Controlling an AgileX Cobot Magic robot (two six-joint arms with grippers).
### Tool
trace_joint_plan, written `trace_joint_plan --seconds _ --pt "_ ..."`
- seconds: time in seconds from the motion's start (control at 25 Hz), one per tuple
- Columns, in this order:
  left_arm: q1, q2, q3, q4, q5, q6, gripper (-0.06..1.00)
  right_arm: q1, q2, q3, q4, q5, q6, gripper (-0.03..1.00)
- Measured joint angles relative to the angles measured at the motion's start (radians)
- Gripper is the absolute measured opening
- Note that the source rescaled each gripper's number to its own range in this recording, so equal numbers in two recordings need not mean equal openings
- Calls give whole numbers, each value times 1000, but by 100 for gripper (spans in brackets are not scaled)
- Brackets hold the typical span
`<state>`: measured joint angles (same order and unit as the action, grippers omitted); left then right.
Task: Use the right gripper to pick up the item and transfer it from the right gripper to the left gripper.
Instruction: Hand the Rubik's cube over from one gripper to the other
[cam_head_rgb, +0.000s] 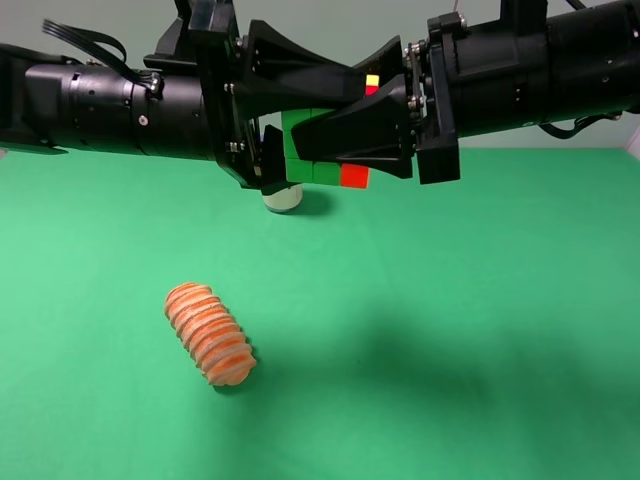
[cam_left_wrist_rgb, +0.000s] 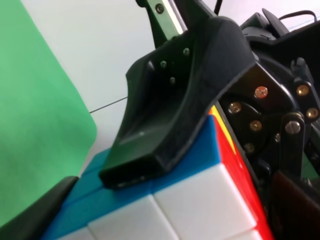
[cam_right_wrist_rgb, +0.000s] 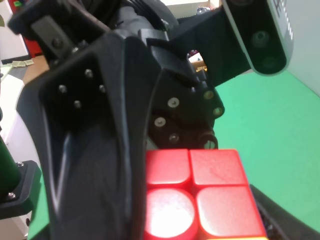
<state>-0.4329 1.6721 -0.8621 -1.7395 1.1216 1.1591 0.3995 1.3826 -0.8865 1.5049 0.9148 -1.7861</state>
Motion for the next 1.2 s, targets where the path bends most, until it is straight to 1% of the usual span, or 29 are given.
trace_joint_plan --seconds 0.68,0.8,0.84,0.88,0.92,0.96,1.0,1.04,1.08,1.16,1.2 --pt "0 1 0 0 0 -1 34 0 0 0 -2 -6 0 2" --pt "0 2 0 0 -1 -1 34 0 0 0 -9 -20 18 2" --pt "0 3 0 0 -3 -2 34 0 0 0 -14 -27 37 4" --pt "0 4 0 0 -4 -2 33 0 0 0 -20 -43 75 24" --pt "0 4 0 0 -4 -2 28 0 0 0 -30 -57 117 54" --pt "0 5 0 0 -7 -1 23 0 0 0 -46 -71 149 71" --pt "0 7 0 0 -9 -1 21 0 0 0 -60 -80 174 83" --pt "0 7 0 0 -12 -1 19 0 0 0 -76 -84 189 90" --pt "0 9 0 0 -15 -1 15 0 0 0 -93 -86 198 94" --pt "0 9 0 0 -24 1 11 0 0 0 -115 -87 205 98" --pt "0 9 0 0 -24 1 11 0 0 0 -118 -89 207 99"
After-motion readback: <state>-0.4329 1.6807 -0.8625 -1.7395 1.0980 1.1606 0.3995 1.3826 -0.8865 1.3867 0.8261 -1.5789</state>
